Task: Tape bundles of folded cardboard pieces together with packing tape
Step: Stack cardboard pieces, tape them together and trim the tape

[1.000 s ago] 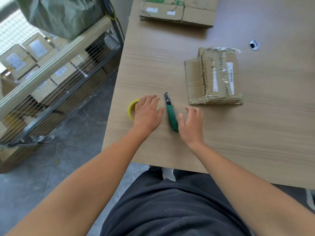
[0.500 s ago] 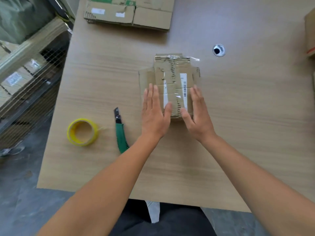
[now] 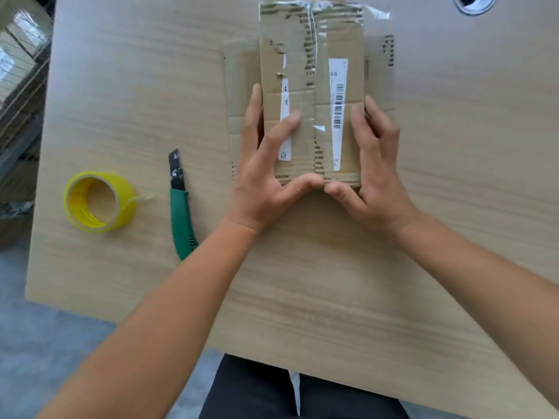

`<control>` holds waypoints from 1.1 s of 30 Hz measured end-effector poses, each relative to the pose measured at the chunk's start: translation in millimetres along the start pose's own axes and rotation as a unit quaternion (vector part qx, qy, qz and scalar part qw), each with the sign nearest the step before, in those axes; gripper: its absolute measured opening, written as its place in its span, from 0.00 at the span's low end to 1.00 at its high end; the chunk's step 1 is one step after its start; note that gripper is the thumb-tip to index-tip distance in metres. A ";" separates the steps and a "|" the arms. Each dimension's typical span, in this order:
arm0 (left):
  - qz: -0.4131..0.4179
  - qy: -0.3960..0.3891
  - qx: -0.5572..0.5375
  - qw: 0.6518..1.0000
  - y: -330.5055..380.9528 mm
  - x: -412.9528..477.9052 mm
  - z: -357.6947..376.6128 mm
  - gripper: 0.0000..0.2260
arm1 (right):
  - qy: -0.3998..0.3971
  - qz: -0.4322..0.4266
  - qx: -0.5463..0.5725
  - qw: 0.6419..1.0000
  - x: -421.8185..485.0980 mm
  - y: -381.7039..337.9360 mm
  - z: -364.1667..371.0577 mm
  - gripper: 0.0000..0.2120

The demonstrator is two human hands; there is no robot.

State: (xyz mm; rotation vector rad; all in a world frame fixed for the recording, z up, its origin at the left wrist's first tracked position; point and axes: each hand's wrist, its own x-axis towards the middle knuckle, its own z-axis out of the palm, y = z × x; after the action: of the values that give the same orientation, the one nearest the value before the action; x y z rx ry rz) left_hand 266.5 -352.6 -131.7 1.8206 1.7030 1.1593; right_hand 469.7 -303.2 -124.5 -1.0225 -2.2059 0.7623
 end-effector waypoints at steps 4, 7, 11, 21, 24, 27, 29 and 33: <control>0.122 -0.059 0.074 0.988 -10.5 17.2 -14.3 0.37 | -0.097 -0.102 -0.050 0.989 22.4 21.5 -20.5 0.49; 0.202 -0.064 0.120 0.970 -17.7 26.7 -20.2 0.38 | -0.137 -0.165 -0.068 0.974 36.1 37.4 -31.6 0.46; 0.245 -0.048 0.156 0.956 -25.0 27.1 -20.8 0.28 | -0.140 -0.189 -0.074 0.969 42.2 46.0 -29.4 0.43; 0.214 -0.109 0.228 0.944 -16.8 37.5 -42.8 0.32 | -0.183 -0.101 -0.056 0.976 43.9 30.2 -36.0 0.40; 0.173 -0.096 0.199 0.960 -18.8 30.7 -41.7 0.34 | -0.196 -0.036 -0.034 0.979 38.1 23.7 -37.6 0.48; 0.161 -0.091 0.175 0.967 -17.2 27.5 -36.3 0.34 | -0.183 -0.011 -0.057 0.981 36.4 13.9 -33.3 0.52; 0.171 -0.107 0.177 0.963 -17.0 35.2 -41.5 0.35 | -0.188 -0.003 -0.049 0.981 39.2 9.5 -34.9 0.53; 0.145 -0.167 0.103 0.970 -4.3 42.3 -62.0 0.37 | -0.201 0.068 0.050 0.976 39.2 3.3 -49.5 0.48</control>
State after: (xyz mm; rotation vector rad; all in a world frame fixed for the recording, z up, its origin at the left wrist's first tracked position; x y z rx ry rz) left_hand 212.4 -327.1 -86.1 2.3011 1.4392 0.7367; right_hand 485.1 -257.6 -83.4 -1.0479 -2.4161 1.2211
